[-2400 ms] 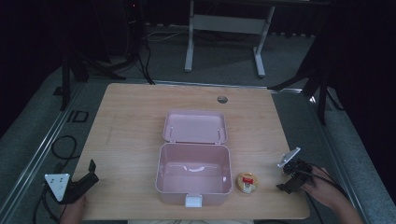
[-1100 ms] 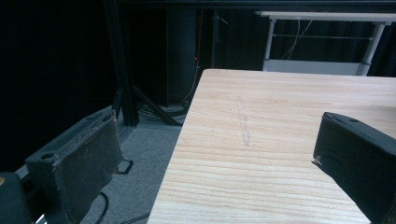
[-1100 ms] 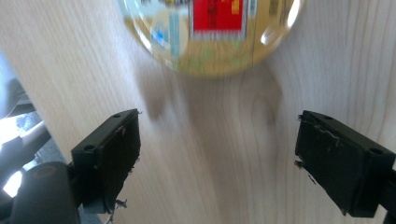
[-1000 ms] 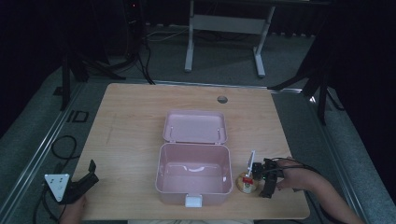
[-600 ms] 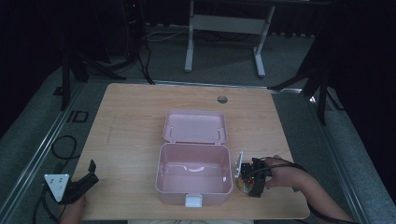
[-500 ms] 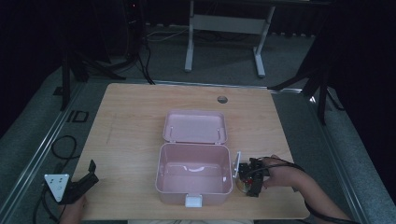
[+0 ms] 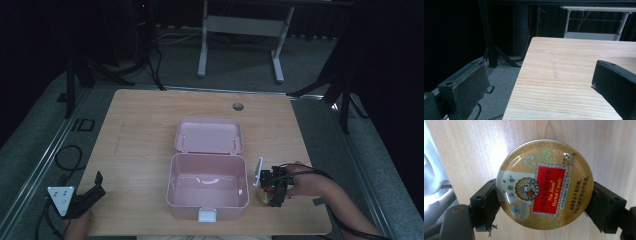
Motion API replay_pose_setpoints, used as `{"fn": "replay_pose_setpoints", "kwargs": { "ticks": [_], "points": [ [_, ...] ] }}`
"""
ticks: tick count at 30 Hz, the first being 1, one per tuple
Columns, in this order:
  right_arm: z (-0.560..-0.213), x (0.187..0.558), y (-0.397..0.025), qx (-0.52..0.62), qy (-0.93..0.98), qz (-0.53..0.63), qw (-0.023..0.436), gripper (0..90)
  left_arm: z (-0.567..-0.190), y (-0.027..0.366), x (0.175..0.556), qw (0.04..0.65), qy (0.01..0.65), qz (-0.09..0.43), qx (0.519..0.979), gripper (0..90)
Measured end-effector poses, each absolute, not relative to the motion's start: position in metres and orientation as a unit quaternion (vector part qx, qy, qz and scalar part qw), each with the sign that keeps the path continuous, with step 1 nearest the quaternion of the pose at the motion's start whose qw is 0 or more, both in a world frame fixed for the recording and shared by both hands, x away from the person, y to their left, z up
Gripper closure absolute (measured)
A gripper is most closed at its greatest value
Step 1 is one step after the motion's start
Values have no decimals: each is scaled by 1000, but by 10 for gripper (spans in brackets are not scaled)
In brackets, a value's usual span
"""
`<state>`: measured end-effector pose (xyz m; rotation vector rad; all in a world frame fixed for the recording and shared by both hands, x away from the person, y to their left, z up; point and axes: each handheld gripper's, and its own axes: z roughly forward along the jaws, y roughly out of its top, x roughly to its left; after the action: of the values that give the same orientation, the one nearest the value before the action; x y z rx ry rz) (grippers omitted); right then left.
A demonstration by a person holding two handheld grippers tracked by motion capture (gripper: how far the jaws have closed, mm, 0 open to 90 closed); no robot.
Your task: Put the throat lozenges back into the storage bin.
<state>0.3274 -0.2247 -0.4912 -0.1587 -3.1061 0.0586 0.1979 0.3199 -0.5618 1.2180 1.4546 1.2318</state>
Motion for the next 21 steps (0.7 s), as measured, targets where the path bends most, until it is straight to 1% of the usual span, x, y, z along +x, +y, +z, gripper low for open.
{"fn": "replay_pose_setpoints", "kwargs": {
  "ticks": [5, 11, 21],
  "points": [
    [-477, 328, -229, -61, -998, 19, 10, 200, -562, 320, 198, 424, 582, 493, 488, 12],
    [-461, 325, -230, -63, -998, 25, 16, 200, -562, 320, 198, 424, 582, 494, 488, 12],
    [-419, 323, -226, -63, -998, 11, 2, 201, -562, 319, 198, 424, 581, 494, 489, 12]
  ]
}}
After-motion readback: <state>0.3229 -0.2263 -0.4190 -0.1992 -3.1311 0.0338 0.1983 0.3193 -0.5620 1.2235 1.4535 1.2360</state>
